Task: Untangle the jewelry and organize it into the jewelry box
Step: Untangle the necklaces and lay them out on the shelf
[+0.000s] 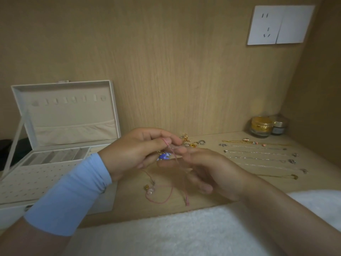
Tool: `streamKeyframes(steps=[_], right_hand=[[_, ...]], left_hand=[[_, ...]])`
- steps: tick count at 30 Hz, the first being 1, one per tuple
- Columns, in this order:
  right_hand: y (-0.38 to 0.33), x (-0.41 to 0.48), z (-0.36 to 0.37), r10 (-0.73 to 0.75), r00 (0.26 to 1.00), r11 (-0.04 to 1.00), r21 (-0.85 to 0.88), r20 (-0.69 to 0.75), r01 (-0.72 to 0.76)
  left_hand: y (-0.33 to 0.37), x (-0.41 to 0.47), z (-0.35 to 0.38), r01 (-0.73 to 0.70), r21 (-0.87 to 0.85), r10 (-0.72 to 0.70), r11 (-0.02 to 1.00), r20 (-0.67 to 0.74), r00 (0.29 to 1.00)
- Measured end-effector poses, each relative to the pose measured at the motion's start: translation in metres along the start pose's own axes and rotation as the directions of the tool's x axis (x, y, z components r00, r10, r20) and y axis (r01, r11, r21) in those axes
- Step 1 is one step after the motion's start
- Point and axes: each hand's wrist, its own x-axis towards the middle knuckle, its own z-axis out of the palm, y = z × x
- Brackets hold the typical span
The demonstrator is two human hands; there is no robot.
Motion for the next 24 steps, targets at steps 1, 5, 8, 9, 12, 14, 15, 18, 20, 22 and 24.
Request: streamKeyframes(steps=[1,5,8,9,12,14,15,18,20,22,24], right_hand=[[-0.001,0.001,0.0,-0.008,1.0,0.998,0.061,0.022,0.007],[-0.003,0.002,0.0,-0.023,0.99,0.987,0.157,-0.138,0.045],[-0.006,0.0,0.0,-0.067,0.962,0.992,0.081,-0.266,0.092],[-0.006,-0.001,0.0,-0.083,0.954,0.994,0.051,-0.288,0.101],[-0.007,-0.002,0.0,-0.102,0.945,0.991,0.047,-0.312,0.122],[-0.008,-0.002,0.001,-0.127,0.939,0.988,0.04,-0.319,0.147],[-0.008,-0.003,0.002,-0.142,0.936,0.986,0.033,-0.323,0.161],[-0.01,-0.003,0.003,-0.168,0.925,0.983,0.006,-0.342,0.182],[-0.011,-0.003,0.004,-0.173,0.918,0.983,0.002,-0.357,0.186],[-0.012,-0.003,0.005,-0.173,0.912,0.982,0.005,-0.372,0.188],[-0.013,-0.003,0.006,-0.171,0.909,0.983,0.0,-0.381,0.185]], left_hand=[[0.001,0.0,0.0,-0.005,0.009,0.005,1.0,0.005,1.0],[0.001,0.0,0.0,0.004,0.022,-0.004,1.0,-0.023,1.0],[-0.001,0.002,0.0,0.011,0.02,-0.009,1.0,-0.07,0.998],[-0.001,0.003,0.001,0.009,0.017,-0.008,1.0,-0.085,0.996],[-0.004,0.004,-0.001,0.03,-0.02,-0.032,0.999,-0.13,0.991],[-0.005,0.005,-0.003,0.049,-0.045,-0.055,0.998,-0.136,0.989],[-0.005,0.004,-0.002,0.057,-0.053,-0.064,0.997,-0.127,0.99],[-0.006,0.005,-0.002,0.086,-0.129,-0.1,0.988,-0.099,0.99],[-0.004,0.004,-0.002,0.094,-0.159,-0.108,0.983,-0.086,0.99],[0.001,0.002,0.001,0.074,-0.075,-0.08,0.994,-0.072,0.994],[0.002,0.002,0.007,0.036,-0.024,-0.038,0.999,-0.1,0.994]])
